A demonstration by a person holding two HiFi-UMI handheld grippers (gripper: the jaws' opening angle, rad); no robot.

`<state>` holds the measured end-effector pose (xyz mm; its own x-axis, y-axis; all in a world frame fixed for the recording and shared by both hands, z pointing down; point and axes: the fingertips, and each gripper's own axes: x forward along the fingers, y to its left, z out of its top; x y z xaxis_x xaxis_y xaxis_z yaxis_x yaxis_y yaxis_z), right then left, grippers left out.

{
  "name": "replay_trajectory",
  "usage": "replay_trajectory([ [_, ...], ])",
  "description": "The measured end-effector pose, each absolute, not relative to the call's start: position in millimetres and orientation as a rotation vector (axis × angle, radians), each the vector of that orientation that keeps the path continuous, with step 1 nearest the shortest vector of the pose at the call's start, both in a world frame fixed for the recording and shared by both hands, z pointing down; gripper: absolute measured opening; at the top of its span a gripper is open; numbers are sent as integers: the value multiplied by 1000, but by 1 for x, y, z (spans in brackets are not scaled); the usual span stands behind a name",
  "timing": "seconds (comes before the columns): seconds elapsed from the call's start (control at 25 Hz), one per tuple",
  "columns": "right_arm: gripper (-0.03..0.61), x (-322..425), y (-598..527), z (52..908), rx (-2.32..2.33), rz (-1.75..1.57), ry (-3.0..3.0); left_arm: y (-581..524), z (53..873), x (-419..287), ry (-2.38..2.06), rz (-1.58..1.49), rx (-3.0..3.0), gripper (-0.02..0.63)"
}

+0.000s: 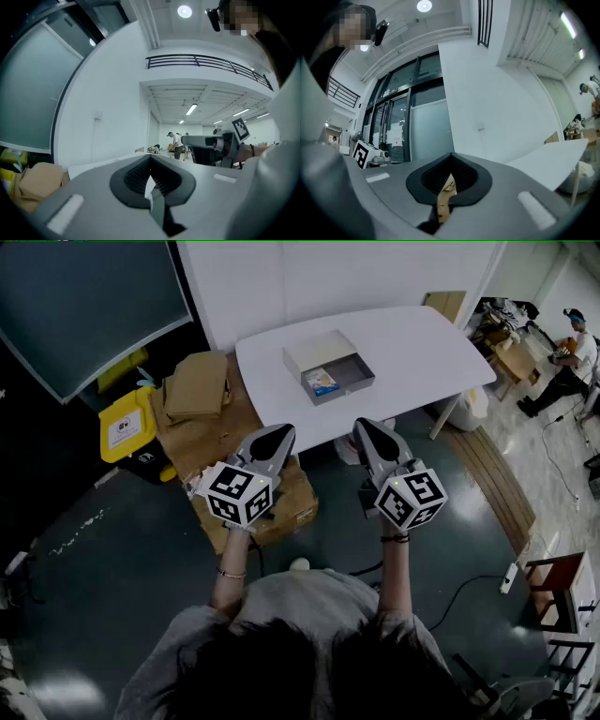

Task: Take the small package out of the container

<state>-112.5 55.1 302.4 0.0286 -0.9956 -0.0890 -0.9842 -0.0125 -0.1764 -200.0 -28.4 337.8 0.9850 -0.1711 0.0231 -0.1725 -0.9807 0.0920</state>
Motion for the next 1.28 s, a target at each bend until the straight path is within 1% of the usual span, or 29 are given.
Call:
replay_trajectory([
  [0.52,12,-104,63,311,-2087,-118,2144,-14,339,-184,-270,32,3035,-8],
  [1.28,12,-59,74,315,-2021,-162,2156,13,349,-143,-370,58,2988,-8],
])
